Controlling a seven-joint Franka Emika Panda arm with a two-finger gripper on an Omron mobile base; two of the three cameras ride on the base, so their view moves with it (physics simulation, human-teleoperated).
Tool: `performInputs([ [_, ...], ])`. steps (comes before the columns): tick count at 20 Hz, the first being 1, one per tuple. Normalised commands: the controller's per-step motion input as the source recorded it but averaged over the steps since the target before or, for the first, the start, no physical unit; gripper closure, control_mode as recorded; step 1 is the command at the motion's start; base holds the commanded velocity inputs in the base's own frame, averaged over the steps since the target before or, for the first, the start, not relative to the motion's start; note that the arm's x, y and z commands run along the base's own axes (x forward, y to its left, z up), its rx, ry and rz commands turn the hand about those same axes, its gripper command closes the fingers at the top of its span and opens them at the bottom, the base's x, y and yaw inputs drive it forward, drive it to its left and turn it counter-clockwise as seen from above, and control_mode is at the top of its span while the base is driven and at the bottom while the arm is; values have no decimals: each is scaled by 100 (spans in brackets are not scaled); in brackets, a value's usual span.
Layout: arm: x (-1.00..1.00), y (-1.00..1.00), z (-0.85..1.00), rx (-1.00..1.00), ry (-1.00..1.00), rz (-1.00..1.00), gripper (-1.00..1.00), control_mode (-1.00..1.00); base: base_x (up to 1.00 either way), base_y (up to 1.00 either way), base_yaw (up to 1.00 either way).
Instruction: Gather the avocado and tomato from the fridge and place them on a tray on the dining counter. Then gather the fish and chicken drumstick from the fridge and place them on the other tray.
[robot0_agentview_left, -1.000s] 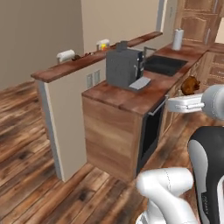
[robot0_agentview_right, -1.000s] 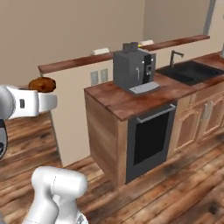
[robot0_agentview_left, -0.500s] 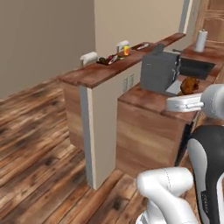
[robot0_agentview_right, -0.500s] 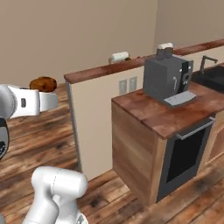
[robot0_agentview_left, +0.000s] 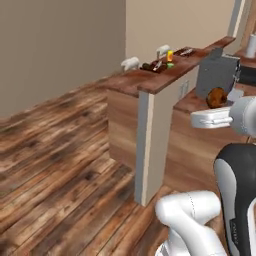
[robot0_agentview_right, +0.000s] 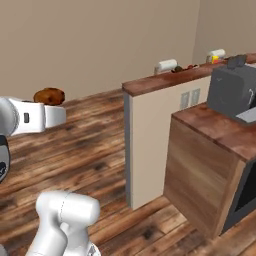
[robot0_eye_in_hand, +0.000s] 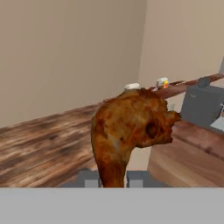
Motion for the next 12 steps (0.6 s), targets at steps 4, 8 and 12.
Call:
performInputs([
  [4,0,0,0,0,0,0,100,100,-57,100,22],
  [8,0,0,0,0,0,0,100,100,86,100,-4],
  [12,0,0,0,0,0,0,100,100,100,100,-27],
])
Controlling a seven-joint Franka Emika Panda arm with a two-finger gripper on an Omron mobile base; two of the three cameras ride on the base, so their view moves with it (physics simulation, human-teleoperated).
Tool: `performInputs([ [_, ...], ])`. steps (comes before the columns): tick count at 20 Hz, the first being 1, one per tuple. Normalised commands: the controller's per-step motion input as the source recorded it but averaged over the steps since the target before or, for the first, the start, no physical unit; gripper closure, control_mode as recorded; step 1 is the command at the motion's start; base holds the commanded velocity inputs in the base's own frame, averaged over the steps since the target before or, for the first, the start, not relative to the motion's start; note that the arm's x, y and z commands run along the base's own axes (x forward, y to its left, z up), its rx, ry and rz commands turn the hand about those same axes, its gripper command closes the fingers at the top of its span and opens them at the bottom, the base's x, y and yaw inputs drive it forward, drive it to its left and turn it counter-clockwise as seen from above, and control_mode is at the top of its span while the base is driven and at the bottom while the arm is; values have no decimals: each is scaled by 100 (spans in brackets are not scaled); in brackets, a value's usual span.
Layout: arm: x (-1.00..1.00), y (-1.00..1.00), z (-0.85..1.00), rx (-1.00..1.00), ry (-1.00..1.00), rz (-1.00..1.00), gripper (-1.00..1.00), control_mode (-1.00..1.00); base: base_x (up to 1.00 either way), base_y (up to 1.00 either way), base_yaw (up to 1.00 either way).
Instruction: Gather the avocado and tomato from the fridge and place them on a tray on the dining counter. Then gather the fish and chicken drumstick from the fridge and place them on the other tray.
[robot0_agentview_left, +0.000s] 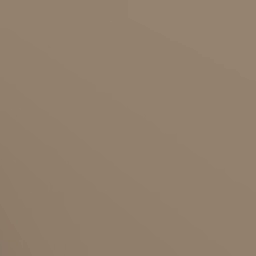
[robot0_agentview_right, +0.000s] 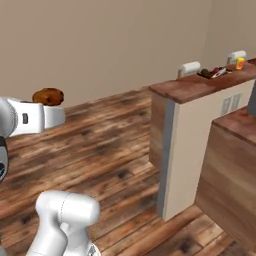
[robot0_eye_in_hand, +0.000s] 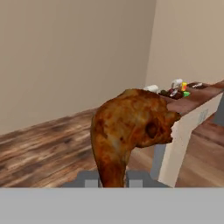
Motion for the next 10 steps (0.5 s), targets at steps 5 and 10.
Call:
performInputs([
  [5,0,0,0,0,0,0,100,100,100,100,-29],
  [10,0,0,0,0,0,0,100,100,100,95,-22],
])
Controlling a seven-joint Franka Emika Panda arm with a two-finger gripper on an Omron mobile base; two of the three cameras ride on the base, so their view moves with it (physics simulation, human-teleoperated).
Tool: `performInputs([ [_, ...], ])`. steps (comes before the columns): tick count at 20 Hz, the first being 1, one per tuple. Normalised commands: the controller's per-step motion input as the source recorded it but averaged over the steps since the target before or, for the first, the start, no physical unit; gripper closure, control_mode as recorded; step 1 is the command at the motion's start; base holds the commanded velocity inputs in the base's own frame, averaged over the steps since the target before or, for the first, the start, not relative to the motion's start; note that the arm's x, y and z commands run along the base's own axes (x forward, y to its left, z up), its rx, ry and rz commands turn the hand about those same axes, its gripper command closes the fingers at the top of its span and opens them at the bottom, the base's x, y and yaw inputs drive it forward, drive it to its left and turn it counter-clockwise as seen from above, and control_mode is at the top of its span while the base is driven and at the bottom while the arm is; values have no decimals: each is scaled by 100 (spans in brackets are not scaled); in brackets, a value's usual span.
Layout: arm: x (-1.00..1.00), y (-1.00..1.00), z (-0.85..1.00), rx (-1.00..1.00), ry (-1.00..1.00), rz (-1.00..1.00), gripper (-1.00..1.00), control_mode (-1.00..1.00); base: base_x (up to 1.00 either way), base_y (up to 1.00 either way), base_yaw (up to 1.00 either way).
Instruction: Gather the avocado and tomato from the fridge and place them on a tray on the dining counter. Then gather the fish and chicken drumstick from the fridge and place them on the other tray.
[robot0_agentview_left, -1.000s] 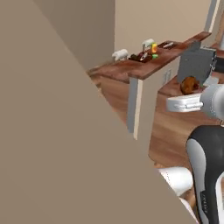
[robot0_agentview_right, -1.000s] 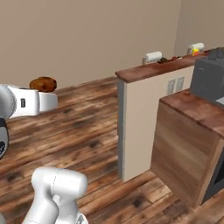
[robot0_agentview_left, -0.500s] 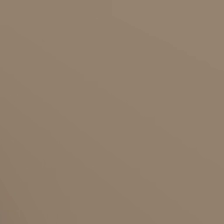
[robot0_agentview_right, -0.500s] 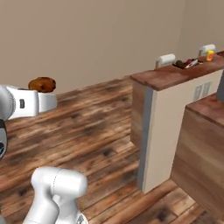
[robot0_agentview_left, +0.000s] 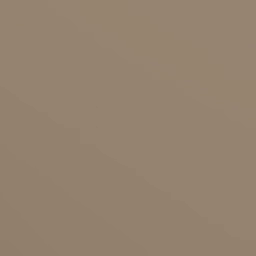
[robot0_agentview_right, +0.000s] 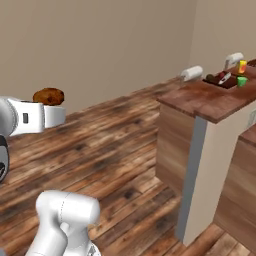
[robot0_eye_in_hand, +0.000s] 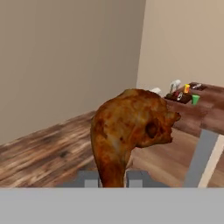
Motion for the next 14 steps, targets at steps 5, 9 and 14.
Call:
performInputs([
  [5,0,0,0,0,0,0,100,100,100,77,-13],
  [9,0,0,0,0,0,0,100,100,100,24,-2],
  [14,0,0,0,0,0,0,100,100,100,5,0],
])
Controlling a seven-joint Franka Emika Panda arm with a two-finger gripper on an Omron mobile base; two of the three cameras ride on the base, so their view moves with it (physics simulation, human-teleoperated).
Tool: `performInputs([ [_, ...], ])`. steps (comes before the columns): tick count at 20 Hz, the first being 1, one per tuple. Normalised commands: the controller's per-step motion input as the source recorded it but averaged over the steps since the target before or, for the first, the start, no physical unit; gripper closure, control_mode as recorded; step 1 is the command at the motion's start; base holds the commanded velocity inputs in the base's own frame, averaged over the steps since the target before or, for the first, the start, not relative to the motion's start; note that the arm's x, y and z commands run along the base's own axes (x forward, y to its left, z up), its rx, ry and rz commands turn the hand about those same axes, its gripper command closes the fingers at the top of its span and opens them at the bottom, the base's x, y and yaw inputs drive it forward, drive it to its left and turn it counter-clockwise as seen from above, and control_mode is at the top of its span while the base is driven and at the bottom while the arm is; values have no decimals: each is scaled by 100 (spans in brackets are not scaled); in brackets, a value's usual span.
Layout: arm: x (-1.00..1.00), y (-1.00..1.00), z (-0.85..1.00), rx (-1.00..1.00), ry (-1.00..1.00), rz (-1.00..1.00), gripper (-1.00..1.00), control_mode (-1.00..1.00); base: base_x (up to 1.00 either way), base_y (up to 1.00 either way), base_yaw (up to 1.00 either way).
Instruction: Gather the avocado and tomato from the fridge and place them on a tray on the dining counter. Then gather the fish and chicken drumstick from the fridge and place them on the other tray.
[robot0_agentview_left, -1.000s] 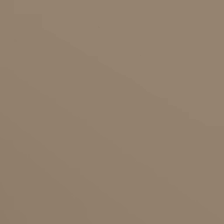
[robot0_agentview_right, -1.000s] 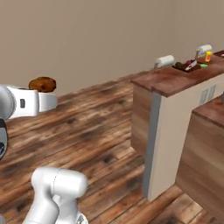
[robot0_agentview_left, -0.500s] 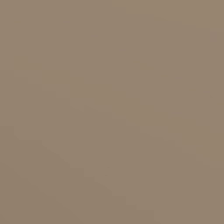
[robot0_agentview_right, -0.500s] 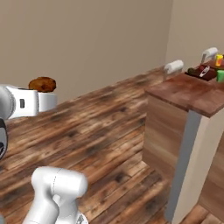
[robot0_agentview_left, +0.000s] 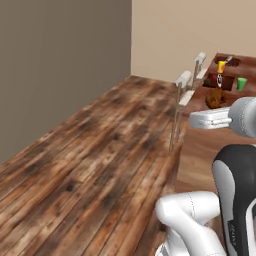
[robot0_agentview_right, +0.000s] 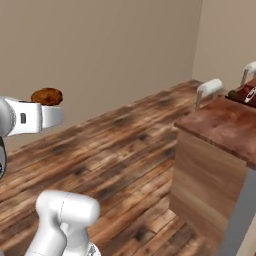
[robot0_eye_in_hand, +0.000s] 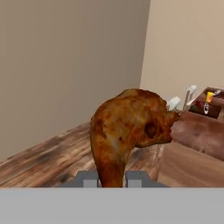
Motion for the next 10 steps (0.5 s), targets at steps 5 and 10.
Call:
performInputs([
  [5,0,0,0,0,0,0,100,100,100,9,-1],
  [10,0,0,0,0,0,0,100,100,100,68,-24],
])
